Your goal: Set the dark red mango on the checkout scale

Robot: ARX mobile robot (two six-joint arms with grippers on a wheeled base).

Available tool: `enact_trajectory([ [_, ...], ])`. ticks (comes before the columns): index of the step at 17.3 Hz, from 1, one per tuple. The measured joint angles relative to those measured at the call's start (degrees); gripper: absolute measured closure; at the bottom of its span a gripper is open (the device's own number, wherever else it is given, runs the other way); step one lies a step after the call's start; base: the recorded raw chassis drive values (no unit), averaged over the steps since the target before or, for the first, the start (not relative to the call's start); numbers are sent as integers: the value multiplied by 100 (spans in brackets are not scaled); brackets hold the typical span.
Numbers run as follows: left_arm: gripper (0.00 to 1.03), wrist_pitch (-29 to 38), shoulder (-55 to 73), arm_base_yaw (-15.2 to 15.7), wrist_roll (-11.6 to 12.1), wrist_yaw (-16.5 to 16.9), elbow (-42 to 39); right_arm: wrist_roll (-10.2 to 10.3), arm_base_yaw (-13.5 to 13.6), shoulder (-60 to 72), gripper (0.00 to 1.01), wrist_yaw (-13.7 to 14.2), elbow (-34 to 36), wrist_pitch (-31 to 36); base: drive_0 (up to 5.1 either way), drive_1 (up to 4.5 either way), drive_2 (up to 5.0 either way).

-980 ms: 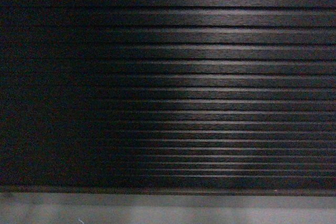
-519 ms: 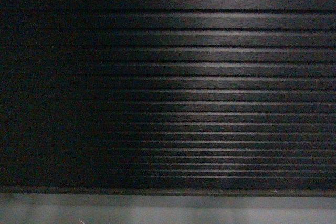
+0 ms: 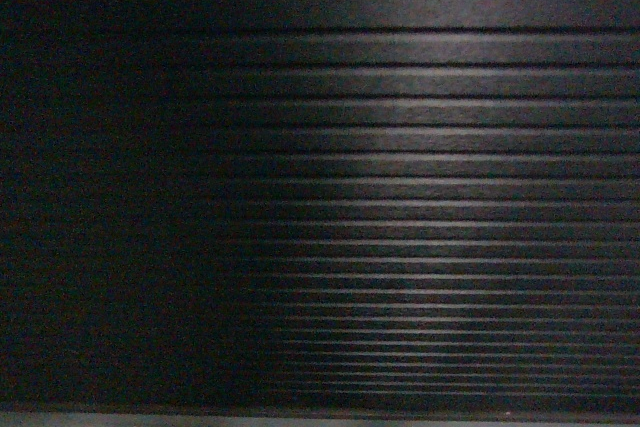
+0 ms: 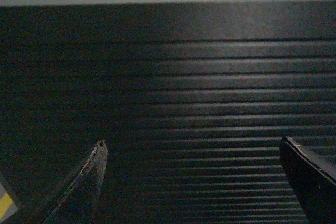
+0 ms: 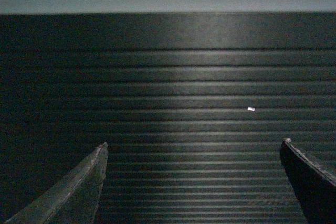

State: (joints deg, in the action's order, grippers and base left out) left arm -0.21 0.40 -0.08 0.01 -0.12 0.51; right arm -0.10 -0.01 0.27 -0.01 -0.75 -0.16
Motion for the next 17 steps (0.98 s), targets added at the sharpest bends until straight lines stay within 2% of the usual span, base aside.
enact_trajectory([
  [17,5,9,0,0,0,13,0,9,0,0,3,4,0,4,0,0,0],
])
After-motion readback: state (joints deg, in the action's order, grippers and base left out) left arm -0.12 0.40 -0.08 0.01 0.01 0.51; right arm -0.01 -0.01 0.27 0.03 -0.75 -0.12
